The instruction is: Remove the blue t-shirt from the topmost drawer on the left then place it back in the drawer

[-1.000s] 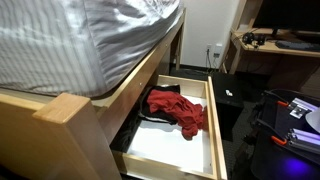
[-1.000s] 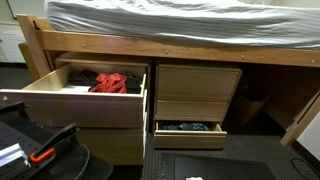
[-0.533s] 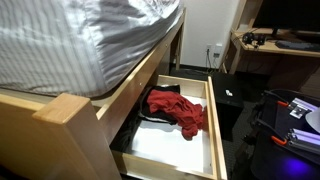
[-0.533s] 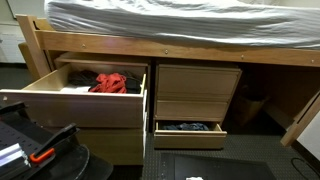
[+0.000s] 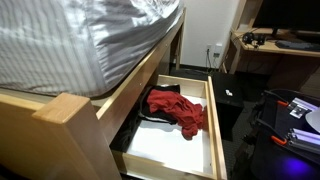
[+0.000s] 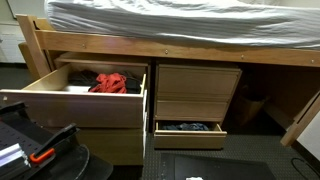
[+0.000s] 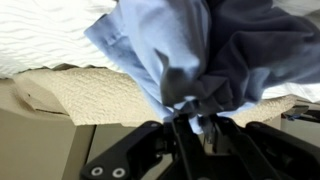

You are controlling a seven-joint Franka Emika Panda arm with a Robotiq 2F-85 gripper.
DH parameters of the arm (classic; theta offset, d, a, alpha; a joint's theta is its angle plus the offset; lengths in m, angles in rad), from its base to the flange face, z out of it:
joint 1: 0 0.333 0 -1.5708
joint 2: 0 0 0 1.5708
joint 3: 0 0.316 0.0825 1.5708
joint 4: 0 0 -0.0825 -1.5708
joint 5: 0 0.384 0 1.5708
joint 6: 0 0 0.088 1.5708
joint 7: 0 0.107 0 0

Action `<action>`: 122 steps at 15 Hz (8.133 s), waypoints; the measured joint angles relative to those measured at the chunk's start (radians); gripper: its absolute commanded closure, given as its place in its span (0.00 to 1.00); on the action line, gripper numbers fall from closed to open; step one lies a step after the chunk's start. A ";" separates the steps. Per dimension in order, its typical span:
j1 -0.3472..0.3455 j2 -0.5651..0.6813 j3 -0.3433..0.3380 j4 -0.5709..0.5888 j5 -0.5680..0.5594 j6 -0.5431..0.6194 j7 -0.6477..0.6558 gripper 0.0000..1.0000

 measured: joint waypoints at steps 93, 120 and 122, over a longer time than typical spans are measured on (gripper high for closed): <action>-0.405 -0.166 0.448 0.119 -0.012 -0.679 0.638 0.00; -0.619 -0.078 0.633 0.082 -0.118 -0.437 0.696 0.54; -0.619 -0.078 0.634 0.084 -0.118 -0.437 0.696 0.68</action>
